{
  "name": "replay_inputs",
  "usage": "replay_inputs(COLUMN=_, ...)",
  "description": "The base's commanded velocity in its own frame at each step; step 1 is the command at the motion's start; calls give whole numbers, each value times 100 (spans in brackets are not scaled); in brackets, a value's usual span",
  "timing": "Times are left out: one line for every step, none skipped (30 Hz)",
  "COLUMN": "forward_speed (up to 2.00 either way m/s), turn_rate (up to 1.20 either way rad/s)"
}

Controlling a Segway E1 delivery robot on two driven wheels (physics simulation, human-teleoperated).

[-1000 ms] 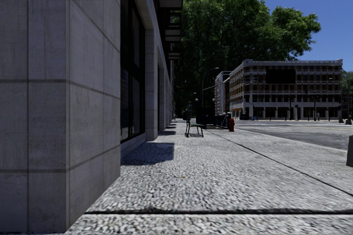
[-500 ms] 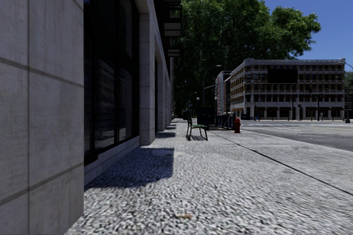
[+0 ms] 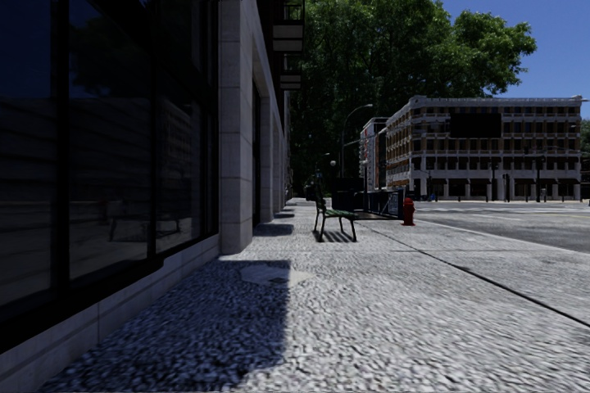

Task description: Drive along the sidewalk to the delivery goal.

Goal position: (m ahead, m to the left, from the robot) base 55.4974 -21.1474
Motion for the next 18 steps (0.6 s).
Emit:
replay_inputs(forward_speed=200, turn_rate=0)
replay_inputs(forward_speed=200, turn_rate=0)
replay_inputs(forward_speed=200, turn_rate=0)
replay_inputs(forward_speed=200, turn_rate=0)
replay_inputs(forward_speed=200, turn_rate=0)
replay_inputs(forward_speed=200, turn_rate=6)
replay_inputs(forward_speed=200, turn_rate=6)
replay_inputs(forward_speed=200, turn_rate=11)
replay_inputs(forward_speed=200, turn_rate=16)
replay_inputs(forward_speed=200, turn_rate=17)
replay_inputs(forward_speed=200, turn_rate=17)
replay_inputs(forward_speed=200, turn_rate=17)
replay_inputs(forward_speed=200, turn_rate=17)
replay_inputs(forward_speed=200, turn_rate=17)
replay_inputs(forward_speed=200, turn_rate=17)
replay_inputs(forward_speed=200, turn_rate=17)
replay_inputs(forward_speed=200, turn_rate=17)
replay_inputs(forward_speed=200, turn_rate=0)
